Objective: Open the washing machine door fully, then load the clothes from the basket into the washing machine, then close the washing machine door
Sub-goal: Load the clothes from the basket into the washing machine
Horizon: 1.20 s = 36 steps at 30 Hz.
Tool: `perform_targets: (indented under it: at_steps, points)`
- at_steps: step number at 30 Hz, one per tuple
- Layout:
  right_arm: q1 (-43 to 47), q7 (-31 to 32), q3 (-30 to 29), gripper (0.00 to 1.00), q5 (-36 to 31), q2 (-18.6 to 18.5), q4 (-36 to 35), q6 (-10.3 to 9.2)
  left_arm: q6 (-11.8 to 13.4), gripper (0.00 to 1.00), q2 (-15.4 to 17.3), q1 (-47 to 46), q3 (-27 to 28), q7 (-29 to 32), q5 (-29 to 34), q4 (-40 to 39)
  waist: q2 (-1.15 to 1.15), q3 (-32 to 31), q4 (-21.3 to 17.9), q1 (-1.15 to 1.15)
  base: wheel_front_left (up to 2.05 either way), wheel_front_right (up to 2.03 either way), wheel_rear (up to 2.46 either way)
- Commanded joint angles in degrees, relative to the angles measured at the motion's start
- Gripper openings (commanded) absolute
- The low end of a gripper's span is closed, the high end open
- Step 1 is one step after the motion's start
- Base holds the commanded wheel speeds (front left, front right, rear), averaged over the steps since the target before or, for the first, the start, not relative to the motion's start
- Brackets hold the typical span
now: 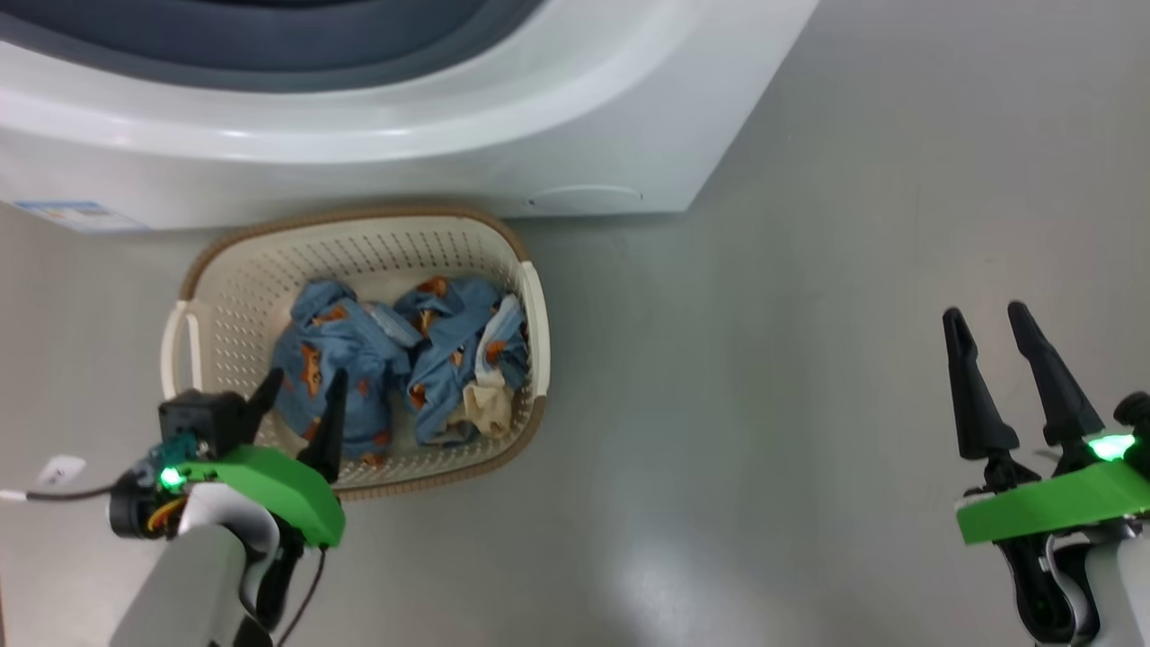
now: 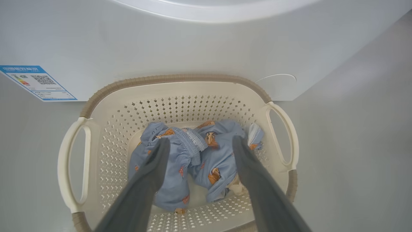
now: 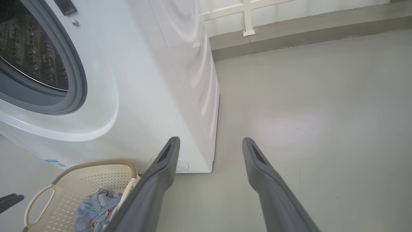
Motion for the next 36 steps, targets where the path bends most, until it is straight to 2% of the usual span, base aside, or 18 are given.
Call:
perform_targets:
  at_steps: [1,21,36]
  points:
    - [-0.11,-0.69,1.32,1.00,-0.40,-0.25,-1.57,0.10,-0.09,1.00,2.22,-1.07,1.05,-0.37,-0.56,0.28,0.00,2.79,-1.02,0.00,0.00,0.00,0.00]
    - [-4.73,-0.69,1.56,1.00,-1.14,1.49,-2.98,0.10,-0.09,1.00,5.57,-18.23,-12.68,-0.37,-8.59,18.96,0.00,13.89,-2.52,0.00,0.00,0.00,0.00]
    - [-6.05,-0.69,1.92,1.00,-1.66,1.85,-4.73,0.10,-0.09,1.00,8.05,-25.65,-16.22,3.03,-12.70,26.23,0.00,19.25,-4.30,0.00,0.00,0.00,0.00]
